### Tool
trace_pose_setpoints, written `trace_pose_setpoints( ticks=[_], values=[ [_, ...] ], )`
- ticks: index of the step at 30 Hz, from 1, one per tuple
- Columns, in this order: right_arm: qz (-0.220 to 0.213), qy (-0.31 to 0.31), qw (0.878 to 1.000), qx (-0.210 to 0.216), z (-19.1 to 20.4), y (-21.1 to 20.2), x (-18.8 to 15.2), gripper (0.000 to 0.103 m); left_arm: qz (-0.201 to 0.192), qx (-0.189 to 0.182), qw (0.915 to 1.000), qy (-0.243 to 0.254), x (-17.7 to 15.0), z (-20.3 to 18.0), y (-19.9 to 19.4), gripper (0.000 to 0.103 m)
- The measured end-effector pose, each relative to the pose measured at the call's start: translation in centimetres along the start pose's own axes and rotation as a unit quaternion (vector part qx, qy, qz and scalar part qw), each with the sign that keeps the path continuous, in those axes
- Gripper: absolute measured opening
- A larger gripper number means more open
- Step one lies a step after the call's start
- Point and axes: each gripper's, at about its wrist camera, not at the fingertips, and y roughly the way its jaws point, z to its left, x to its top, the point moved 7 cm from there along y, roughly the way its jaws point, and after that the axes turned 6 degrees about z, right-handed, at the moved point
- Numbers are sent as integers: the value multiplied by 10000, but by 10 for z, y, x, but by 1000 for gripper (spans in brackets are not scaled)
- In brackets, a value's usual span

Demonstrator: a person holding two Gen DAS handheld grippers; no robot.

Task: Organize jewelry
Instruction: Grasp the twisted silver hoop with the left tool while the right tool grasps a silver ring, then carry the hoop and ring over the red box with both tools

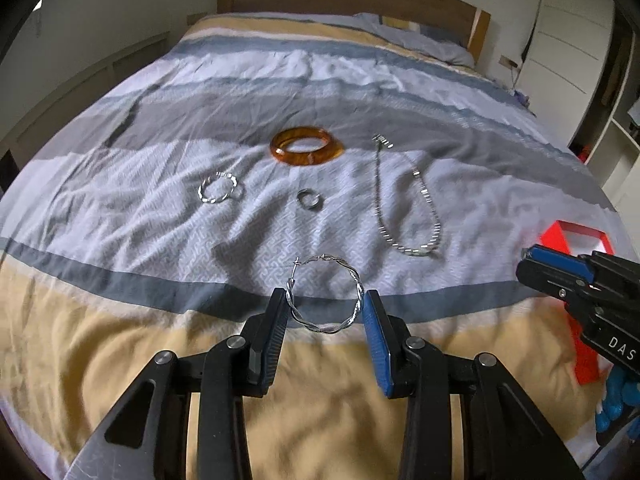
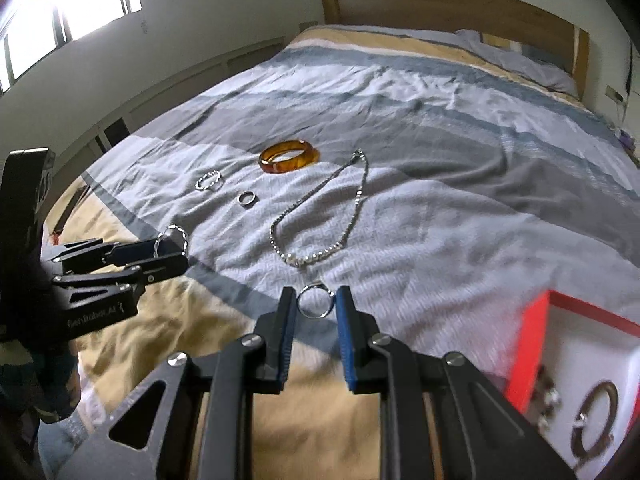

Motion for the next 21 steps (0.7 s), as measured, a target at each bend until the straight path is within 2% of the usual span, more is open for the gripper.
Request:
trace_pose_setpoints(
  ticks=[5, 9, 14, 21],
  values=[
    [-139, 206, 9995, -196, -19, -39, -20, 19, -99, -138, 9998, 122, -3, -24, -22, 38],
    [-211, 440, 9978, -440, -47, -69, -41, 19, -134, -345, 9989, 291, -5, -58, -33, 38],
    [-241, 842, 9926, -844, -99, -105, -78, 19, -107, -701, 9955, 634, -9, -115, -36, 38],
    [0, 1475, 9797, -1356, -170, -132, -137, 19, 40, -1301, 9845, 1172, -21, -209, -27, 38]
  ],
)
